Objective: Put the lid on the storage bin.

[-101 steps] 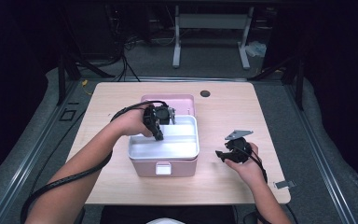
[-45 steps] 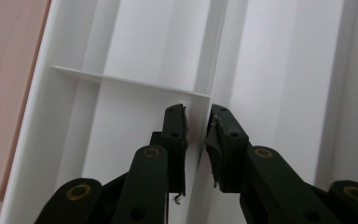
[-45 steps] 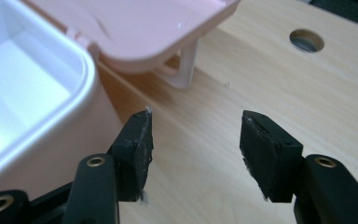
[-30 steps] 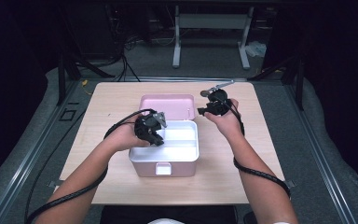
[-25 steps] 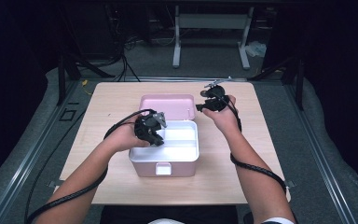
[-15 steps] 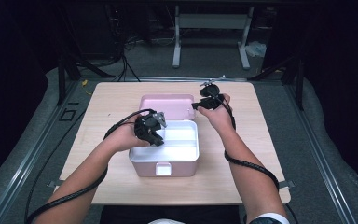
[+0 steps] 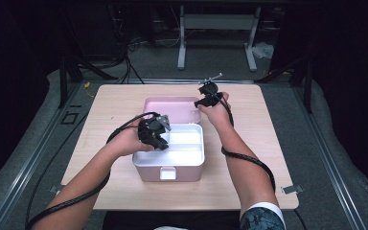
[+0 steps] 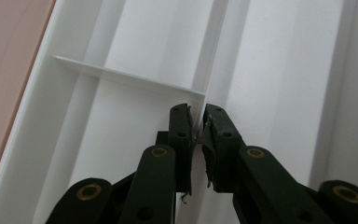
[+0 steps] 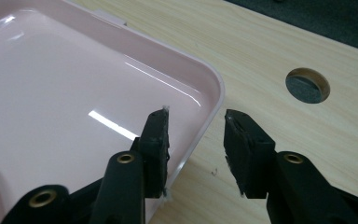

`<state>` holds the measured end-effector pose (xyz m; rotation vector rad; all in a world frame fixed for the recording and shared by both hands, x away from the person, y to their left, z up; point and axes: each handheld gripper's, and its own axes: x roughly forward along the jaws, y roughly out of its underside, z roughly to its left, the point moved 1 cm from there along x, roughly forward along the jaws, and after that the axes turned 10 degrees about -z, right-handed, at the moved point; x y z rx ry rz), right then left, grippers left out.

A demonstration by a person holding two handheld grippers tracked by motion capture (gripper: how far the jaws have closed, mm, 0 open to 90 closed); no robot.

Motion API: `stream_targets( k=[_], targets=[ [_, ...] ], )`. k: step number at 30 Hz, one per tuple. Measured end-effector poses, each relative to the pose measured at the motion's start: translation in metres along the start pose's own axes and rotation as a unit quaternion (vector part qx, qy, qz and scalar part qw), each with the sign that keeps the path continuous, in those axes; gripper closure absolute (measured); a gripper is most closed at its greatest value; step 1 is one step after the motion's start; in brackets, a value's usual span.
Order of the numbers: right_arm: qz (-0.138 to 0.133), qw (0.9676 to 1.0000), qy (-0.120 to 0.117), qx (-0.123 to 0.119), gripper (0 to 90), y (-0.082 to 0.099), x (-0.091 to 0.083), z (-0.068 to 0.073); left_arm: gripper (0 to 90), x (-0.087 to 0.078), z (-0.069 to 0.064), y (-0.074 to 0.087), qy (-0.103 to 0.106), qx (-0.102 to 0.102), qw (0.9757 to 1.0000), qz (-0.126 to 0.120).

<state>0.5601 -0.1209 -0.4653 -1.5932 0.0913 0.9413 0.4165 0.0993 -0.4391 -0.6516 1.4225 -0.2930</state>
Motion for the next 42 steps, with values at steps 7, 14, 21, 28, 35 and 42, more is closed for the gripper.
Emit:
stream_targets(
  k=[7,14,21,28,35,42],
  targets=[
    [0.003,0.9997,0.004,0.024,65.3,0.003,0.010,-0.003,81.5,0.000,0.000,0.000,-0.001,0.001,1.0000,0.000],
    [0.015,0.9991,0.010,0.039,68.6,0.007,0.014,0.002,81.5,0.000,-0.001,0.000,-0.003,-0.001,1.0000,0.000],
    [0.012,0.9973,0.030,0.066,71.9,0.008,0.013,0.006,81.5,0.000,0.000,0.000,-0.001,-0.001,1.0000,0.001],
    [0.012,0.9960,0.037,0.081,74.1,0.007,0.013,0.007,81.5,0.000,0.000,0.000,-0.001,-0.001,1.0000,0.001],
    [0.008,0.9950,0.049,0.086,75.9,0.005,0.011,0.010,81.5,0.000,0.000,0.000,0.000,-0.001,1.0000,0.000],
    [-0.006,0.9949,0.057,0.082,78.0,0.000,0.006,0.013,81.5,0.000,0.000,0.000,0.001,-0.001,1.0000,-0.001]
  ],
)
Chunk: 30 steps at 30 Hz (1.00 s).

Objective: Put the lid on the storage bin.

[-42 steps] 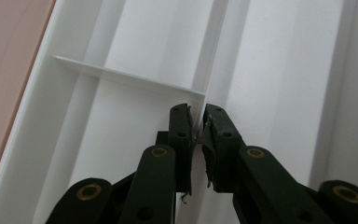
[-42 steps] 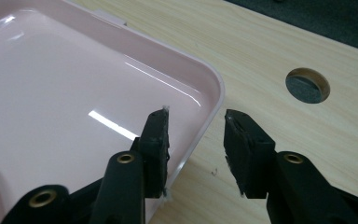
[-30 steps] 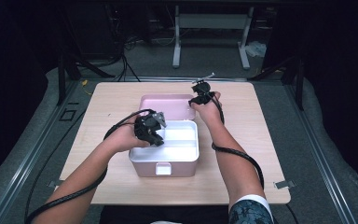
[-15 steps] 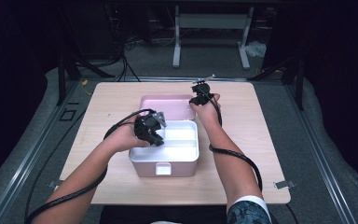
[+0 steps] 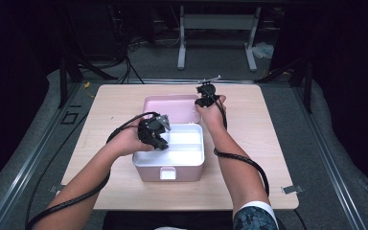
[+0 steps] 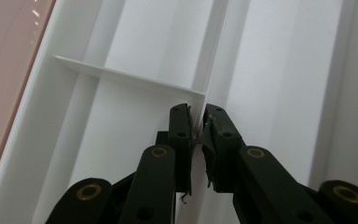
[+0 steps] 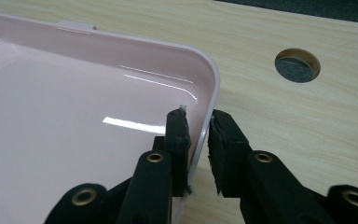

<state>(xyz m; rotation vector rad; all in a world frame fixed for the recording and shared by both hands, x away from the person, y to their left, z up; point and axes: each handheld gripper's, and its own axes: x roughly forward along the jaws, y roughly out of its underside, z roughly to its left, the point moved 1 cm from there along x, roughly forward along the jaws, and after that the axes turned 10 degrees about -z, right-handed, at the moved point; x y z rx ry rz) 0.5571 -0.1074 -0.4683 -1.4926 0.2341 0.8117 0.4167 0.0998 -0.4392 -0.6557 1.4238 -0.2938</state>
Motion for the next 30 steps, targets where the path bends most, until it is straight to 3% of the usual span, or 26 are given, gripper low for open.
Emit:
stream_targets(
  k=[7,8,9,17,20,30],
  targets=[
    [-0.027,0.9996,0.000,-0.007,80.2,-0.007,-0.015,0.003,81.5,0.000,0.000,0.000,0.001,0.001,1.0000,-0.002],
    [-0.039,0.9991,0.009,-0.011,80.5,-0.008,-0.018,0.004,81.5,0.000,0.000,0.001,0.001,0.001,1.0000,-0.003],
    [-0.039,0.9992,-0.002,-0.011,80.8,-0.010,-0.022,0.003,81.5,0.000,0.000,0.001,0.001,0.001,1.0000,-0.003],
    [-0.088,0.9960,-0.008,-0.011,83.5,-0.016,-0.058,0.008,81.5,0.000,-0.001,0.001,0.004,0.006,1.0000,-0.002],
    [-0.102,0.9942,-0.027,-0.019,84.6,-0.017,-0.079,0.010,81.5,0.000,-0.001,0.000,0.001,0.008,1.0000,0.002],
    [-0.169,0.9831,-0.050,-0.051,86.9,0.000,-0.134,0.023,81.2,0.001,-0.004,-0.002,-0.009,0.010,0.9999,0.010]
  ],
)
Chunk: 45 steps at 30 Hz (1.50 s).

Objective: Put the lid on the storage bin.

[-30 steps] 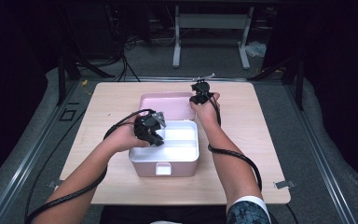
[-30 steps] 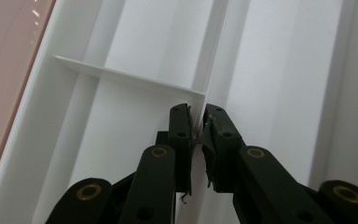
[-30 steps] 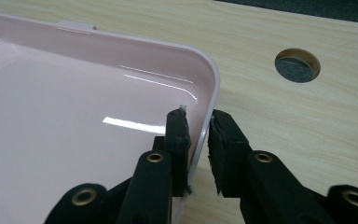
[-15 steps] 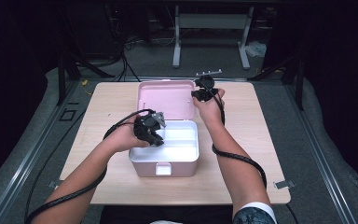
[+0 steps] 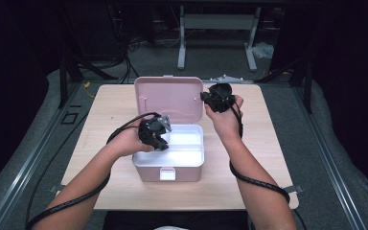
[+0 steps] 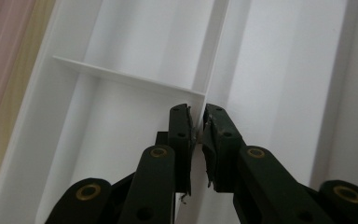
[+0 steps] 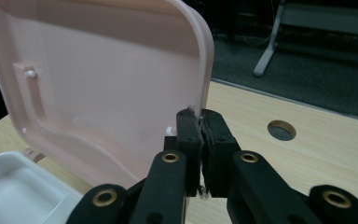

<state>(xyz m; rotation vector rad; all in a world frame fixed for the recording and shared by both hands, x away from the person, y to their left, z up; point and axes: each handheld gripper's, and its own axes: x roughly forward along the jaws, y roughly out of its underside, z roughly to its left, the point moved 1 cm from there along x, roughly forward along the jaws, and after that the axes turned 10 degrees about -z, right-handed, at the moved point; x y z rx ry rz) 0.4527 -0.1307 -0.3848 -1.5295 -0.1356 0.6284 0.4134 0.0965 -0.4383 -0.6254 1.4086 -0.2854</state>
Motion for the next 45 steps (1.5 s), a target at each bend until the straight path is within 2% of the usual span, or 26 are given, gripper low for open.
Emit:
stream_targets(
  k=[7,10,12,15,18,22,27,29,34,36,39,41,44,45],
  targets=[
    [-0.033,0.9988,-0.001,-0.035,87.3,0.012,-0.030,0.015,80.1,0.000,-0.005,0.000,-0.020,0.007,0.9998,0.000],
    [-0.038,0.9981,0.003,-0.049,87.2,0.015,-0.037,0.020,79.5,0.000,-0.010,-0.001,-0.040,0.015,0.9991,0.000],
    [-0.035,0.9976,0.004,-0.059,87.1,0.016,-0.039,0.022,79.1,0.000,-0.011,0.000,-0.045,0.011,0.9989,-0.002],
    [-0.031,0.9977,0.002,-0.059,87.1,0.015,-0.040,0.023,77.1,-0.002,-0.011,0.001,-0.035,0.000,0.9994,-0.005],
    [-0.032,0.9976,0.001,-0.061,87.2,0.016,-0.042,0.024,74.0,-0.006,-0.011,0.002,-0.032,-0.002,0.9994,-0.011],
    [-0.032,0.9976,-0.003,-0.062,87.2,0.018,-0.045,0.025,68.4,-0.025,-0.011,0.008,-0.047,-0.004,0.9984,-0.030],
    [-0.032,0.9971,-0.004,-0.069,87.3,0.021,-0.050,0.028,66.8,-0.058,-0.014,0.028,-0.059,-0.034,0.9951,-0.071],
    [-0.031,0.9970,0.001,-0.071,87.3,0.023,-0.053,0.029,67.1,-0.069,-0.016,0.039,-0.068,-0.051,0.9925,-0.087],
    [-0.034,0.9965,-0.007,-0.077,86.8,0.030,-0.062,0.034,69.4,-0.083,-0.018,0.065,-0.065,-0.090,0.9882,-0.106],
    [-0.034,0.9962,-0.011,-0.079,86.5,0.035,-0.067,0.036,73.6,-0.089,-0.016,0.072,-0.058,-0.103,0.9867,-0.112],
    [-0.030,0.9963,-0.012,-0.080,85.9,0.042,-0.074,0.038,77.2,-0.099,-0.014,0.078,-0.056,-0.109,0.9861,-0.112],
    [-0.031,0.9962,-0.022,-0.078,85.5,0.046,-0.077,0.039,80.1,-0.107,-0.011,0.079,-0.061,-0.111,0.9858,-0.111],
    [-0.027,0.9970,-0.030,-0.066,85.0,0.053,-0.082,0.039,81.3,-0.117,-0.007,0.080,-0.068,-0.117,0.9833,-0.122],
    [-0.028,0.9971,-0.040,-0.059,85.0,0.055,-0.083,0.038,81.4,-0.120,-0.006,0.080,-0.071,-0.117,0.9827,-0.125]
  ],
)
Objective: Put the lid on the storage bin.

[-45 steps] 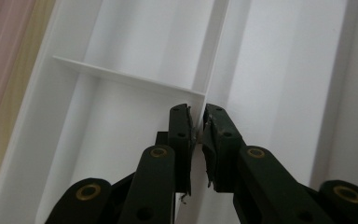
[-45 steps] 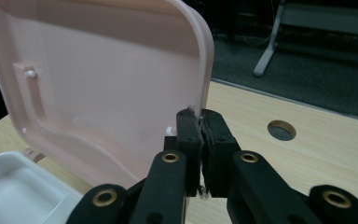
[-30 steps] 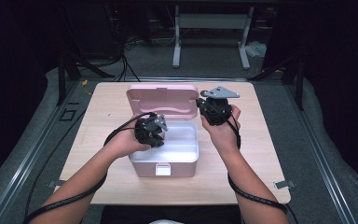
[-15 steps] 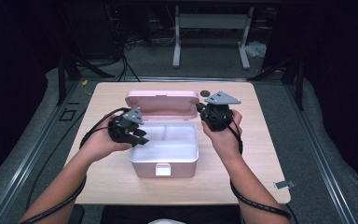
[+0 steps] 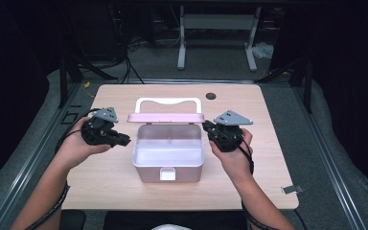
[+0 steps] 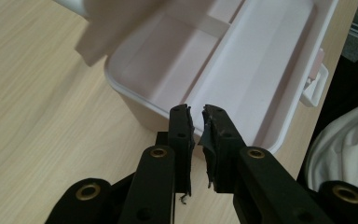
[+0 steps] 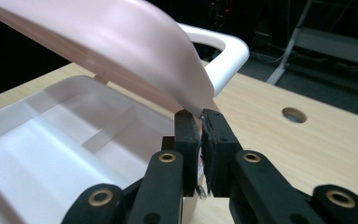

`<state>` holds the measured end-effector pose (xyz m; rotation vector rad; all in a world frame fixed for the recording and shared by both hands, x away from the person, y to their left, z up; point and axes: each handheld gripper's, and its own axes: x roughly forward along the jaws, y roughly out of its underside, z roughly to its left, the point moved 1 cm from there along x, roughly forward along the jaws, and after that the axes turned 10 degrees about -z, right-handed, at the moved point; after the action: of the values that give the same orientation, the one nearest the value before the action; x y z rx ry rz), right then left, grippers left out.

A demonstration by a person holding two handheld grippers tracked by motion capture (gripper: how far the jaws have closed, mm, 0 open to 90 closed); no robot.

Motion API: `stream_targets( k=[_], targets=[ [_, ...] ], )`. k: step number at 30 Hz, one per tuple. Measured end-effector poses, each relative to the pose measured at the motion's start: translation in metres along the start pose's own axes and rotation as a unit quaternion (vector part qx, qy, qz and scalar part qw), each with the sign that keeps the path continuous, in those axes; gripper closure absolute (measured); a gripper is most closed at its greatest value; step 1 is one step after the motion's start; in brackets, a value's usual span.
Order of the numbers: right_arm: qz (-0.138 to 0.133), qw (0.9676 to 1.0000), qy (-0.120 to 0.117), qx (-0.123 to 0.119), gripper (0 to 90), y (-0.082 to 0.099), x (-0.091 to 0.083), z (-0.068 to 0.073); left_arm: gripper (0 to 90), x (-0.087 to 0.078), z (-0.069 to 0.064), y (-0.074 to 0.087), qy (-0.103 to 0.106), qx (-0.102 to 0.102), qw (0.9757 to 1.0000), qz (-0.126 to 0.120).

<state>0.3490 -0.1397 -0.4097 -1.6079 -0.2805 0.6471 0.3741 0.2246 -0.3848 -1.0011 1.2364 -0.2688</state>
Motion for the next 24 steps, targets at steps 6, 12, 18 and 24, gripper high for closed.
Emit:
stream_targets(
  k=[6,12,18,24],
  targets=[
    [0.006,0.9998,-0.015,0.015,84.2,0.011,-0.007,0.001,81.9,-0.022,0.012,-0.023,-0.028,-0.003,0.9994,-0.019],
    [0.012,0.9995,-0.025,0.013,78.3,0.021,-0.011,0.005,81.9,-0.026,0.006,-0.049,-0.022,0.015,0.9991,-0.033],
    [0.022,0.9995,-0.021,0.001,73.6,0.028,-0.015,0.007,81.9,-0.008,-0.002,-0.050,0.001,0.029,0.9994,-0.018],
    [0.025,0.9992,-0.030,0.005,71.5,0.037,-0.022,0.008,81.7,0.005,-0.006,-0.040,0.016,0.025,0.9995,-0.014]
  ],
)
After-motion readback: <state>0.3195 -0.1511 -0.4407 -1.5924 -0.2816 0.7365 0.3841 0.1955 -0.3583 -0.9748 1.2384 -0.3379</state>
